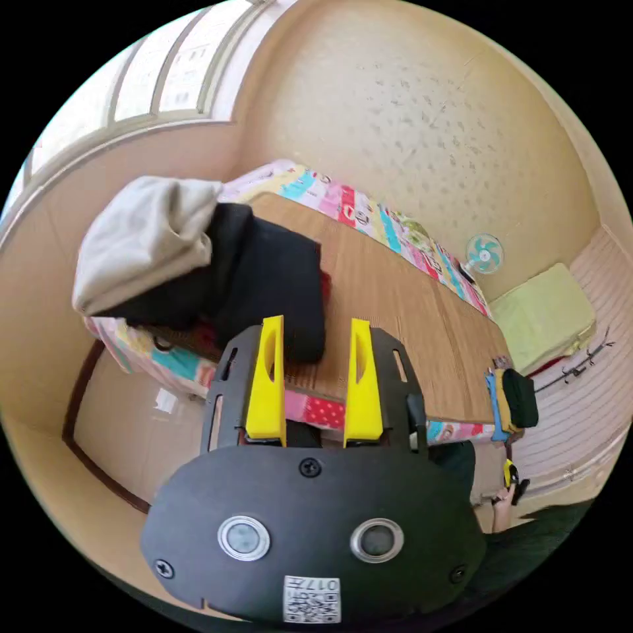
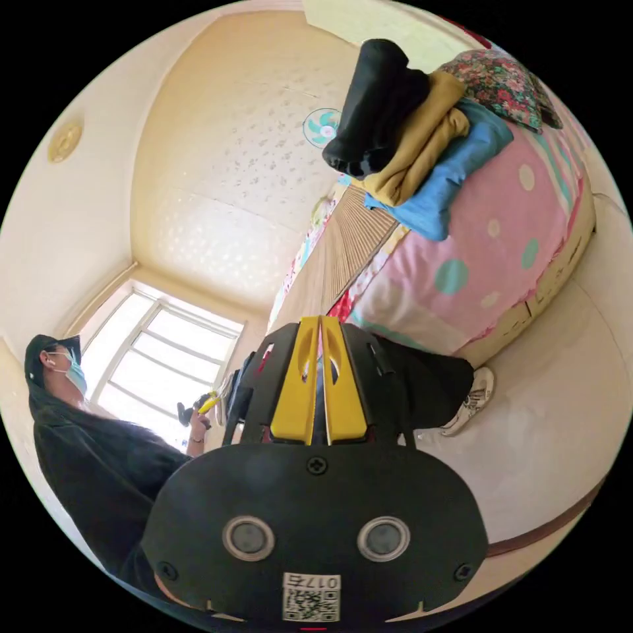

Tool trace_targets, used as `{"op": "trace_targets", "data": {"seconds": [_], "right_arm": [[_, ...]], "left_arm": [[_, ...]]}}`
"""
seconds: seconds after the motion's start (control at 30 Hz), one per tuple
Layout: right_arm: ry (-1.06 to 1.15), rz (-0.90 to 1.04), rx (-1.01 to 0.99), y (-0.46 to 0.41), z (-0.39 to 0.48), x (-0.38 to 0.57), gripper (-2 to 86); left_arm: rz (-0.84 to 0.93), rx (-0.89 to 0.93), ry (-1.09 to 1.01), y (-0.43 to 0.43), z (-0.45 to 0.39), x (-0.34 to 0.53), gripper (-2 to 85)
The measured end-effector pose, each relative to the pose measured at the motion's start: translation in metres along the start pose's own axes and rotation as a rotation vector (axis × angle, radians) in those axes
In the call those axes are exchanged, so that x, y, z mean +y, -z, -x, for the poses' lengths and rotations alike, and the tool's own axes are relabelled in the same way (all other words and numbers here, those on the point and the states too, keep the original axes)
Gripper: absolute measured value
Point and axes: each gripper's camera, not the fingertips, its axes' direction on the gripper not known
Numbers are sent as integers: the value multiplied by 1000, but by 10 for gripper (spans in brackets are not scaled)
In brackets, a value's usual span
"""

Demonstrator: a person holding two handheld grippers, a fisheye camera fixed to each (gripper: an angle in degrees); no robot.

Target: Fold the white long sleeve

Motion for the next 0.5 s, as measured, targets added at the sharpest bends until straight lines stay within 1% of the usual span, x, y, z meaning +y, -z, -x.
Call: {"op": "trace_targets", "data": {"seconds": [0.07, 0.1, 0.13, 0.17, 0.2, 0.27, 0.3, 0.33, 0.37, 0.4, 0.47, 0.5], "right_arm": [[13, 34, 4, -6, 12, -2, 5], [35, 52, 5, -10, 20, -3, 5], [55, 61, 10, -13, 27, -2, 4], [60, 61, 14, -15, 30, 0, 4], [65, 59, 17, -19, 33, 4, 4], [65, 60, -4, -28, 34, 15, 4], [61, 59, -21, -33, 33, 23, 3], [58, 55, -41, -38, 33, 33, 3], [57, 52, -53, -40, 33, 38, 3], [62, 44, -87, -42, 34, 48, 3], [82, 23, -140, -41, 36, 60, 3], [94, 11, -163, -42, 38, 66, 3]], "left_arm": [[-155, -208, 37, 27, 27, -39, 146], [-189, -267, 53, 30, 34, -48, 147], [-228, -373, 95, 28, 50, -65, 151], [-201, -426, 133, 11, 67, -83, 158], [-162, -429, 146, -2, 76, -93, 158], [107, -341, 226, -87, 120, -119, 143], [148, -319, 254, -106, 128, -119, 136], [156, -299, 329, -121, 134, -114, 104], [115, -236, 396, -117, 127, -111, 76], [83, -208, 396, -111, 117, -112, 64], [-51, -124, 177, -79, 37, -125, 46], [-70, -94, 118, -72, 12, -128, 44]]}}
